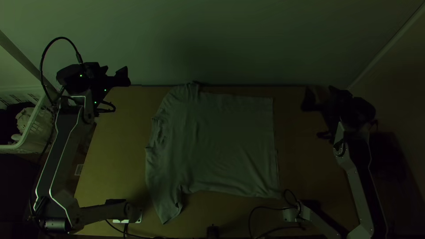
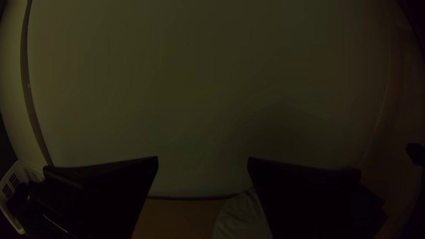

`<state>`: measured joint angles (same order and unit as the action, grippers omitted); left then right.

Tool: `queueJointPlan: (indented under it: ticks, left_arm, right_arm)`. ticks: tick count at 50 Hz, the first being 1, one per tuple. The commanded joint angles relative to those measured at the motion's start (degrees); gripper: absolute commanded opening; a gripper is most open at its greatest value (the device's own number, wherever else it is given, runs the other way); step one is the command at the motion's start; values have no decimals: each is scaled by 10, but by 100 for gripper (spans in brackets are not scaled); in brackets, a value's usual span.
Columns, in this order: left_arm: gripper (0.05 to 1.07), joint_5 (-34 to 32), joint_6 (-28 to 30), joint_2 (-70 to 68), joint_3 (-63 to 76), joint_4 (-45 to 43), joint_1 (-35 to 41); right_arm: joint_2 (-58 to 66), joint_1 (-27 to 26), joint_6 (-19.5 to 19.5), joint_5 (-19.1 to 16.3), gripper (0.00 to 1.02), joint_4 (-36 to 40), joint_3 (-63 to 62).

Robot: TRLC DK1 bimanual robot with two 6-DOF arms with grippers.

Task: Fold the t-shirt

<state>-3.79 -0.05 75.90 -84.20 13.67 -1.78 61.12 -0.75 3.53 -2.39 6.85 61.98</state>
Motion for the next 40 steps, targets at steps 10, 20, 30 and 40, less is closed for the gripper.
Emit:
queueJointPlan:
  ticks: [10, 20, 30, 40]
  left_arm:
    - [102, -9, -43, 144, -146, 47, 35]
    - [102, -11, -60, 261, -241, 111, 47]
    - [101, -48, -73, 381, -357, 202, 44]
    - [87, -55, -75, 447, -379, 214, 51]
  right_arm:
    - [114, 7, -60, 2, 99, 60, 107]
    - [171, 23, -87, 2, 99, 96, 131]
    - [223, 51, -113, 2, 99, 122, 133]
    - [272, 56, -157, 2, 99, 149, 158]
